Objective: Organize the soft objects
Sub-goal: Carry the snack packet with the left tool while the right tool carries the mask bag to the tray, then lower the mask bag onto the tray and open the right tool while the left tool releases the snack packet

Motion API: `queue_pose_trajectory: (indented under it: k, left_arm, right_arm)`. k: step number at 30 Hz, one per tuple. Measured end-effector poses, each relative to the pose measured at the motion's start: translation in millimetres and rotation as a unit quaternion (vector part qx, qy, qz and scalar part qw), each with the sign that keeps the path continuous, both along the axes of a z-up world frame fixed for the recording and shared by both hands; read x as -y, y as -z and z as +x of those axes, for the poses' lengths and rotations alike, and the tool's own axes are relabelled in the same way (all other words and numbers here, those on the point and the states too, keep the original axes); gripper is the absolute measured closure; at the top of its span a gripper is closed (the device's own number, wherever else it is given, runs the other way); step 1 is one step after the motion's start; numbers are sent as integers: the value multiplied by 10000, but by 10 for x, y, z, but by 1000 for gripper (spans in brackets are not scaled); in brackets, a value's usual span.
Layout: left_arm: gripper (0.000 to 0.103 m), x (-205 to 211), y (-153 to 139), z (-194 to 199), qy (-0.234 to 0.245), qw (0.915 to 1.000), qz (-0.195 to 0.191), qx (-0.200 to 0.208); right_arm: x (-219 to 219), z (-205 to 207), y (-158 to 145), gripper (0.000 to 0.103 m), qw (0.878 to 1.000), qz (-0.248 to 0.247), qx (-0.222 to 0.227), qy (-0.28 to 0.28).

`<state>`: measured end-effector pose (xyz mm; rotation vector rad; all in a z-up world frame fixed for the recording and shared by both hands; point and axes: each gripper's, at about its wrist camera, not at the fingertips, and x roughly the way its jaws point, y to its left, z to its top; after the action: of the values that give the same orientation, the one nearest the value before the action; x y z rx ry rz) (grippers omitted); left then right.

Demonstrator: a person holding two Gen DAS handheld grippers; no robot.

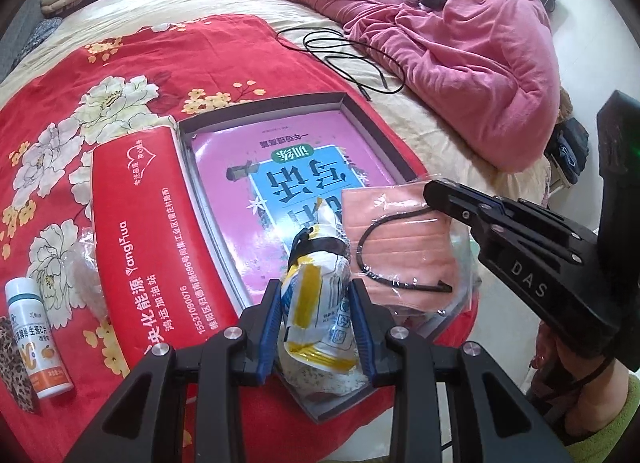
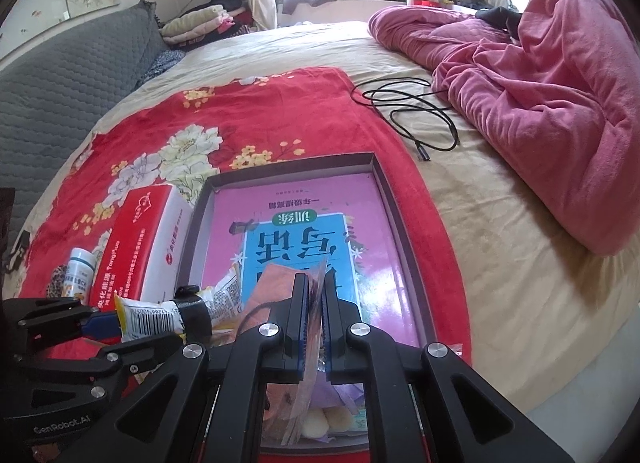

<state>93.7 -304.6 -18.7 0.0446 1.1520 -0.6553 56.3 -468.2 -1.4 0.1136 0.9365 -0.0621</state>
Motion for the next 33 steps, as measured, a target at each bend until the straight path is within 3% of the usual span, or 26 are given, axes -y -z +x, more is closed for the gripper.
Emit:
queue_pose_trajectory:
  k: [10,14,19,22,27,33]
  left_arm:
    - [69,41,57,157,-55,10000,1,71]
    - [69,82,62,226,-65,9999,26,93]
    - [69,127,79,285,-52,9999,64,75]
    - [69,149,72,347,-57,9999,89,90]
    - [69,206,119,463,-40,9998,202,35]
    - [69,222,102,451,-55,9996,240,105]
  right_arm:
    - [-11,57,42,88,9999,-98,-96,25]
    - [-6,65,72,73,9998,-104,-169,7]
    - [-12,58,111,68,9995,-180,-243,22]
    - [7,48,125,58,9994,-200,-292,66]
    - [-10,10,108,51,9985,-416,-351,41]
    - [-37,-4,114,50,9976,-542,-431,6]
